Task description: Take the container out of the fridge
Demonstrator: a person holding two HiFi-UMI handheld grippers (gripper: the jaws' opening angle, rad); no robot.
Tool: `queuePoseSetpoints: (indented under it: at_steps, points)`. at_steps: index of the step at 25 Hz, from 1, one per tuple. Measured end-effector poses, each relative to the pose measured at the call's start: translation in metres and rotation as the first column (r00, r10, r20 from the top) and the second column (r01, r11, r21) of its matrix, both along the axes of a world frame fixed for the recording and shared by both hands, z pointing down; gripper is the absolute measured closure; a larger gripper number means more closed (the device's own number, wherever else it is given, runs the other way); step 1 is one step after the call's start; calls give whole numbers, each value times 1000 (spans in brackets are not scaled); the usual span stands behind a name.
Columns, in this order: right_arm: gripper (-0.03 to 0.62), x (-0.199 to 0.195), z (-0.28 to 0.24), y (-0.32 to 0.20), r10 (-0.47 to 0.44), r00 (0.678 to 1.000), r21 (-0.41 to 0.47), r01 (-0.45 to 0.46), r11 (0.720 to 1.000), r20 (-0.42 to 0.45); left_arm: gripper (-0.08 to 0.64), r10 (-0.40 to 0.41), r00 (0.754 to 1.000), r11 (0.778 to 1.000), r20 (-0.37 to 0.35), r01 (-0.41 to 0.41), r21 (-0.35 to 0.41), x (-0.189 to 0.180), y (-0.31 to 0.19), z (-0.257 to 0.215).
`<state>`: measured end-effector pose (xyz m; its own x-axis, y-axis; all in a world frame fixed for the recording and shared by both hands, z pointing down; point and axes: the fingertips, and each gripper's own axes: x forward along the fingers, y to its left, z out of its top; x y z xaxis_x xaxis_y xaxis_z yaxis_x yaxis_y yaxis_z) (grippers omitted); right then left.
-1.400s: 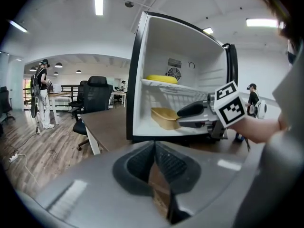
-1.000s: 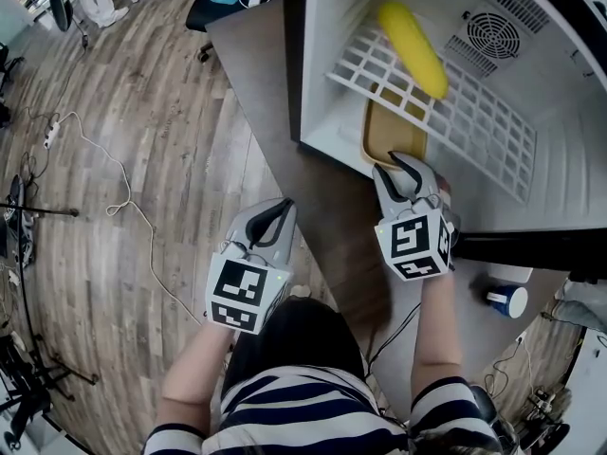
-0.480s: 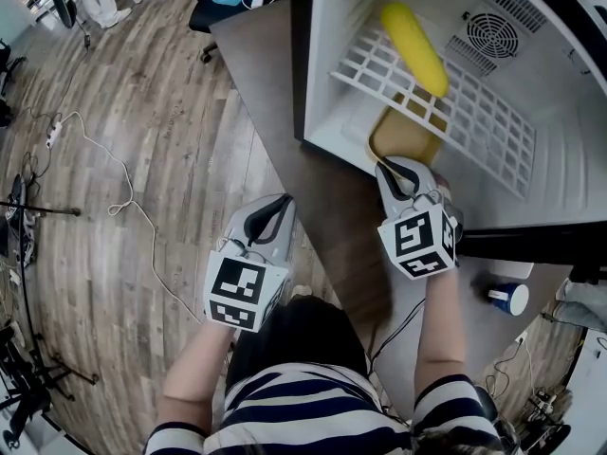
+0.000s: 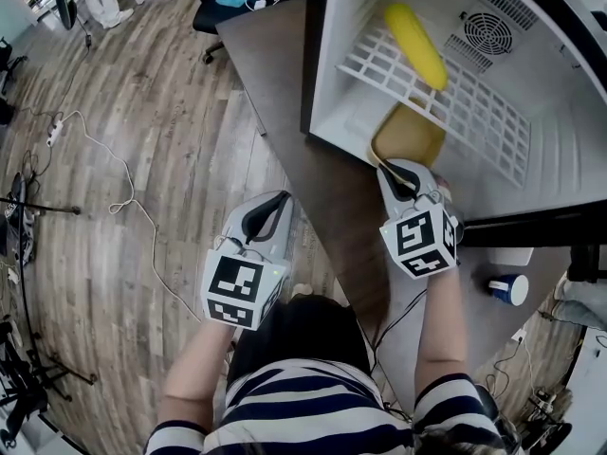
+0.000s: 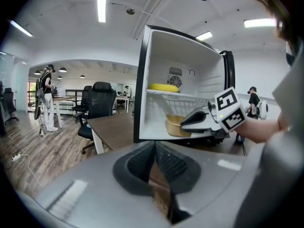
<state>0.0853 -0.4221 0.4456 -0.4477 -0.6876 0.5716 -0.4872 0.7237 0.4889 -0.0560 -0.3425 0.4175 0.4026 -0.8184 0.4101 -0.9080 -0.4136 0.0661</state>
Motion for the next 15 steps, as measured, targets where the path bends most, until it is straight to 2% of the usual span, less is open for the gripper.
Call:
queuePoseSetpoints:
  at_steps: [7,15]
  points:
    - [574,-4,-17,34,8,1000,0,-8,1000,11,560,15,1000,1000,-11,-15,18,-5,21,-14]
    - [574,-18,-36,89,1,1000,12,-1,1000,-18,560,38,999,999,-32,-37,32,-18,55,-29]
